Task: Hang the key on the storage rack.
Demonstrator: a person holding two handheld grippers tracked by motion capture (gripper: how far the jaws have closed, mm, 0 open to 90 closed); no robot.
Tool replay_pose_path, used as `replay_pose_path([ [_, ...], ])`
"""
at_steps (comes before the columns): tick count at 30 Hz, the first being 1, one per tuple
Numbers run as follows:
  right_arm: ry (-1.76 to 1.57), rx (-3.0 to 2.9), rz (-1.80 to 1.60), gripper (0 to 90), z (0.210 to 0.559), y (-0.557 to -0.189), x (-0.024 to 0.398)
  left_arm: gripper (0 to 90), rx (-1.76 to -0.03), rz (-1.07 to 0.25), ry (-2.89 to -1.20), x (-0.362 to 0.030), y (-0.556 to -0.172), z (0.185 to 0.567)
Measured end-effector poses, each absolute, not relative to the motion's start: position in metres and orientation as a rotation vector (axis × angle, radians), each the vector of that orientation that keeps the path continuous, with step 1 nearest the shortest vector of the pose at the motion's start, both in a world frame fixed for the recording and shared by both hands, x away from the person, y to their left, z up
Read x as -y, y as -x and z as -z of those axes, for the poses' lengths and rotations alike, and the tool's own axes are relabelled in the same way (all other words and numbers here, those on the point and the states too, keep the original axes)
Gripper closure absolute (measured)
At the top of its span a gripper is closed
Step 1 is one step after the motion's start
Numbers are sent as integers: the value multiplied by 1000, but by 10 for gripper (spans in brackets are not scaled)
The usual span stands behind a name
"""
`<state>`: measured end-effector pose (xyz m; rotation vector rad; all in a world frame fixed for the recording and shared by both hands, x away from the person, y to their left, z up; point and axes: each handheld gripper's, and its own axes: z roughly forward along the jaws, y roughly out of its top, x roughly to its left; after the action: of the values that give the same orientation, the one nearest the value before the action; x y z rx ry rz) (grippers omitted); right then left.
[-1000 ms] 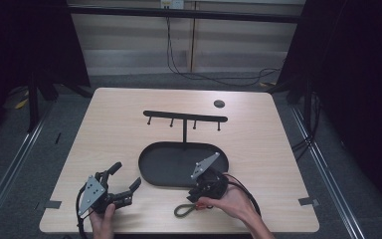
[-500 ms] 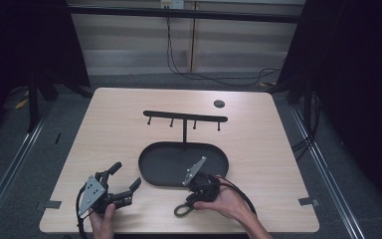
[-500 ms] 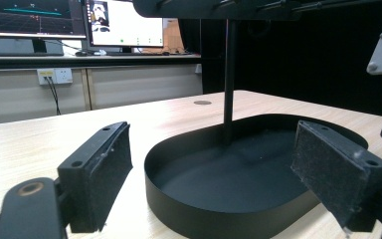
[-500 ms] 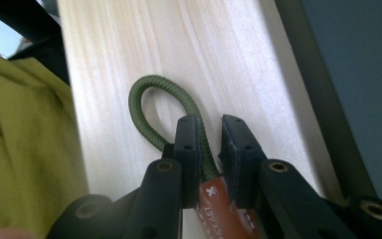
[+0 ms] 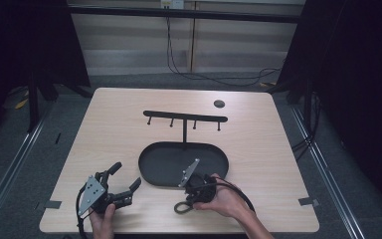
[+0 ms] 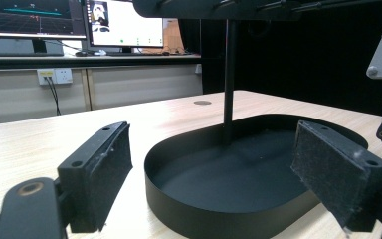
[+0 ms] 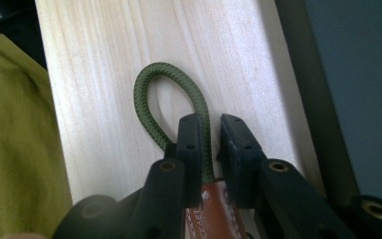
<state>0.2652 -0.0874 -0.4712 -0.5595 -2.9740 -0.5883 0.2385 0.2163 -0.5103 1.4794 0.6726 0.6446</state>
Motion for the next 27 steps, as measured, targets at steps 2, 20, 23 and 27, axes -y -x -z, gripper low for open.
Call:
replay_pose_path([
  [2,570,2990,569,839,471,-264,86,156,-673,-645,-1479,-216,-238,510],
  [20,656,2916,532,859,458,-277,88,156,-672,-645,-1481,-216,-239,510],
  [23,649,2915,525,860,451,-279,89,156,-672,-646,-1481,-216,-239,510],
  [27,653,2909,511,859,444,-281,90,156,-672,-647,-1481,-217,-239,510],
])
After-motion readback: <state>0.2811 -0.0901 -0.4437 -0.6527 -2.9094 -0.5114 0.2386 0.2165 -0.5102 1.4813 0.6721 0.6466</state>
